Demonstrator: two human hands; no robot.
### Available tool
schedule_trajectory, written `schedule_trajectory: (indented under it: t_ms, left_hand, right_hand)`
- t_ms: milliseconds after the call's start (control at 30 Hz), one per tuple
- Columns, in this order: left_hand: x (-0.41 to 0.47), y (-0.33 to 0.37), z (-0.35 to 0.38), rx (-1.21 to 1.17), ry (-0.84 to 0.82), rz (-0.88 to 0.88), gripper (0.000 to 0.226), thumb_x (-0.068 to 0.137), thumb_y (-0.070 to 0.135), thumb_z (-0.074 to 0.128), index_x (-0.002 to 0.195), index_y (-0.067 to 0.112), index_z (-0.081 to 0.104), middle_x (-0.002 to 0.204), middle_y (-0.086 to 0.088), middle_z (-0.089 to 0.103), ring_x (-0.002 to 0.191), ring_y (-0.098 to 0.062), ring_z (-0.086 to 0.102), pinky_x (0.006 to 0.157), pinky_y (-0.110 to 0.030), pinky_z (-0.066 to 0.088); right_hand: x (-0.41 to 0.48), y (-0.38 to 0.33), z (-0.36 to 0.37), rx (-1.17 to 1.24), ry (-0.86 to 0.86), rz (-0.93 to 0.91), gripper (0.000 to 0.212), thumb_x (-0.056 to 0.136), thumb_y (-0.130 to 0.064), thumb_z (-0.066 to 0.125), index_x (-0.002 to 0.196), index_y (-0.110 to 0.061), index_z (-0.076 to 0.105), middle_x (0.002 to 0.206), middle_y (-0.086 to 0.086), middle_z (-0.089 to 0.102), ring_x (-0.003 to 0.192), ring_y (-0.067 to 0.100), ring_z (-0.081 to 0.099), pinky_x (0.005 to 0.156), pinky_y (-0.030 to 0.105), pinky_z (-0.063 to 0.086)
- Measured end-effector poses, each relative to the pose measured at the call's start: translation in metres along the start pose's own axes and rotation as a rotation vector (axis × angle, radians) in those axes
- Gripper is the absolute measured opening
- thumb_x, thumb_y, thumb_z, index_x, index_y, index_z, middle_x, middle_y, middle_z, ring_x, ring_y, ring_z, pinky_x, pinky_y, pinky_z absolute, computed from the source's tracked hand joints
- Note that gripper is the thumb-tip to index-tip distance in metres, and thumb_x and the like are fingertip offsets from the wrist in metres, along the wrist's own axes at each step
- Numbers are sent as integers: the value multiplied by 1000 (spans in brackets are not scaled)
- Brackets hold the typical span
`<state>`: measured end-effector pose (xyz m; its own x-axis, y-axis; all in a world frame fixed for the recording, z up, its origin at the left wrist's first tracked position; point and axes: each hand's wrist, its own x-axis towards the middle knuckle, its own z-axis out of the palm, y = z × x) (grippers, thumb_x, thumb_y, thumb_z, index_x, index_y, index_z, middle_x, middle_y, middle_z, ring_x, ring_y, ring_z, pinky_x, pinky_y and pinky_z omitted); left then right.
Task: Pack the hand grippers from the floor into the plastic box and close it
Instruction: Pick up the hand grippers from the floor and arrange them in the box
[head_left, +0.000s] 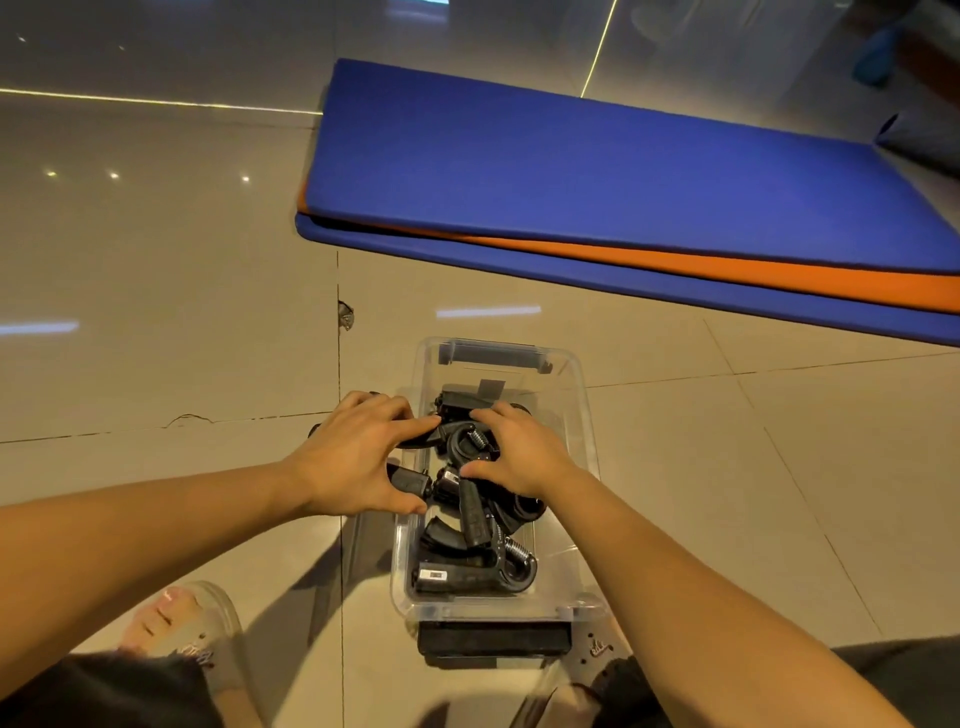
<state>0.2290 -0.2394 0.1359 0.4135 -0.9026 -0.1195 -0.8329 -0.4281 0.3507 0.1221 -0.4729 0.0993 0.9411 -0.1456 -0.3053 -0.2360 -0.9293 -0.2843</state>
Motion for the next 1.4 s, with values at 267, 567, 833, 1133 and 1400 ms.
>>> schedule_trajectory:
  t_ms: [267,567,833,1133,1400]
  left_hand:
    - [0,-1,1,-8,18,-2,101,67,89,53,152,36,39,106,15,44,102,-4,40,100,-27,25]
    - [1,-1,1,-22,5,-13,101,67,87,56,153,37,38,106,17,42,102,-3,39,102,-26,25]
    - [2,-1,0,-17,6,-10,100,68,86,57,152,36,39,105,16,42,103,-5,40,105,-28,27]
    - [2,0,-1,-17,-7,-21,101,67,88,55,153,38,37,107,17,41,103,-4,39,105,-27,25]
    - [4,0,0,-20,-1,-17,100,67,88,55,152,38,39,104,18,40,101,-3,37,101,-25,24]
  right_hand:
    - [23,-14,3,-17,4,-37,70,80,-61,72,138,-26,56,124,-1,60,113,23,59,85,42,52]
    - [24,-8,3,392,212,274,47,78,-51,78,112,-20,73,91,-6,69,90,19,68,70,30,51]
    - [38,7,-8,900,498,770,31,78,-49,80,87,-21,67,71,-14,61,63,2,56,47,17,32]
    - [46,0,0,902,531,804,29,88,-37,75,100,-12,68,96,7,72,80,23,68,57,25,49]
    - [28,0,22,735,407,539,76,86,-32,79,150,-12,44,142,8,44,126,25,52,96,24,38]
